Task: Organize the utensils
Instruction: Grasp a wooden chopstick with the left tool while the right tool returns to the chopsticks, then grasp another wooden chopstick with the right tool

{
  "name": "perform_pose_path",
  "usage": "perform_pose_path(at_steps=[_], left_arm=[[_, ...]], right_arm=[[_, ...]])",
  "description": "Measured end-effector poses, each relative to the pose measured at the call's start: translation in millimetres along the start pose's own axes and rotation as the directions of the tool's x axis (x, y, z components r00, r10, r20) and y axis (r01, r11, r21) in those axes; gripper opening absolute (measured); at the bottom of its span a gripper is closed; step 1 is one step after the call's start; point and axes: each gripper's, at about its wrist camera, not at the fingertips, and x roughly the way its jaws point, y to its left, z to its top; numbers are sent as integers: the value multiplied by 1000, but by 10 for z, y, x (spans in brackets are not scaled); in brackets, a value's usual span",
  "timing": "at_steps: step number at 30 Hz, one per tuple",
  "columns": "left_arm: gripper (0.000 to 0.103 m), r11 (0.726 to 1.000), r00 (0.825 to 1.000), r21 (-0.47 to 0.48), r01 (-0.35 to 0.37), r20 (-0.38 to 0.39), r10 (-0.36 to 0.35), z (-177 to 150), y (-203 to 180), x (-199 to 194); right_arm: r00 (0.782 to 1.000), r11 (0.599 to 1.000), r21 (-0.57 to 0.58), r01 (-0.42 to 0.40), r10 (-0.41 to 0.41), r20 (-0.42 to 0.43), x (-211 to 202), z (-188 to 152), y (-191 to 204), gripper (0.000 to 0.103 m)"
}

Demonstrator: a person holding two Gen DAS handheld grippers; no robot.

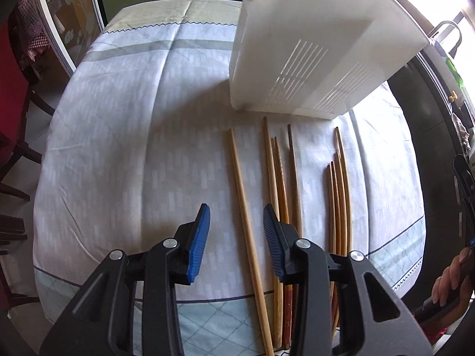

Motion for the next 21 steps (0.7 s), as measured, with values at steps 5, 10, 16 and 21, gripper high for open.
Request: perform_pose_path(at_steps=[5, 10, 16, 21], left_arm=[[35, 999, 998, -3, -46, -40, 46, 28, -104, 137], [30, 998, 996, 5, -67, -65, 67, 23, -146, 189], [10, 995, 993, 47, -91, -65, 94, 16, -127, 200], [9, 989, 992, 89, -117, -46, 121, 31, -44, 203]], right_arm=[[999, 999, -32, 0, -2, -47, 29, -50, 35, 21], [993, 996, -92, -12, 1, -117, 158, -50, 218, 22], [956, 986, -158, -59, 10, -292, 561, -188, 487, 36], [912, 986, -149, -80, 12, -410, 953, -320, 577, 31]])
